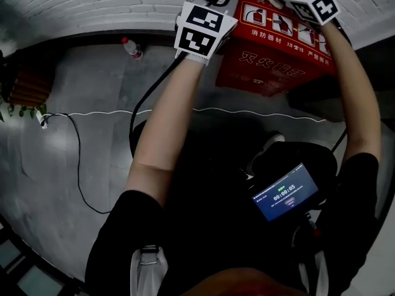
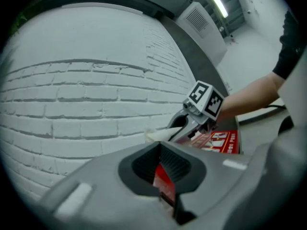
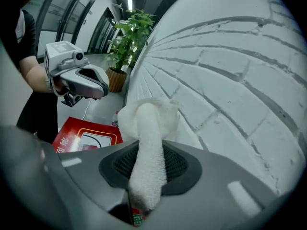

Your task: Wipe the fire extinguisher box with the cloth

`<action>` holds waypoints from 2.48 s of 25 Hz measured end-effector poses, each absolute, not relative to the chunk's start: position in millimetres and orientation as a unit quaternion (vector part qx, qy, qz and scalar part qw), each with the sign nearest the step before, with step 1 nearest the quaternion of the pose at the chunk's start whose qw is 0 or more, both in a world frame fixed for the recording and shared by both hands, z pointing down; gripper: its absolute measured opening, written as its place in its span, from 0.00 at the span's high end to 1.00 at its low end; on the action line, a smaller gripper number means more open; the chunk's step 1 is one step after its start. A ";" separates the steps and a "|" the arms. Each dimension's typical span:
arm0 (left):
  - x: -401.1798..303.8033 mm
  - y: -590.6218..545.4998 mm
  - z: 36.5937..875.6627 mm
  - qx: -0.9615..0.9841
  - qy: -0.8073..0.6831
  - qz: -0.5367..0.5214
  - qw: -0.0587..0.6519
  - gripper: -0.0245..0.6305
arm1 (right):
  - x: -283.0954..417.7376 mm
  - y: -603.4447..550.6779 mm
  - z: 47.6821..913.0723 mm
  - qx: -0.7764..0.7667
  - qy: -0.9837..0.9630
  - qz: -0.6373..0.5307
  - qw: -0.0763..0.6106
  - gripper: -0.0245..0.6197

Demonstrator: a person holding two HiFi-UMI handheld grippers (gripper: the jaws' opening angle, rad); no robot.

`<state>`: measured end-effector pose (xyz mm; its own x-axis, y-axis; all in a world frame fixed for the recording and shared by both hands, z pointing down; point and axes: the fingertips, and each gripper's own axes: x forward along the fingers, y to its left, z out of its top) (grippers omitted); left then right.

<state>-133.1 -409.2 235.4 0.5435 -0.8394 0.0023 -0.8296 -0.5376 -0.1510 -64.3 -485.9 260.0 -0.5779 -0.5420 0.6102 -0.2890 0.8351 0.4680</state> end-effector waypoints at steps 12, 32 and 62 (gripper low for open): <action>-125.0 -404.9 252.2 -0.881 0.471 -0.034 0.036 0.96 | -60.7 -472.3 308.1 0.195 -0.878 -0.110 0.423 0.81; -103.2 -329.8 204.2 -0.875 0.483 0.012 0.036 0.96 | -65.1 -327.6 312.0 0.112 -0.897 -0.116 0.412 0.81; -17.5 -362.8 242.1 -0.889 0.456 -0.042 0.003 0.96 | 88.3 -434.8 248.4 0.279 -0.875 -0.144 0.369 0.80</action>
<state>-17.5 -362.8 242.1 0.5811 -0.8107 0.0710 -0.8102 -0.5845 -0.0440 88.3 -434.8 248.4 -0.5720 -0.5944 0.5652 -0.3826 0.8029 0.4572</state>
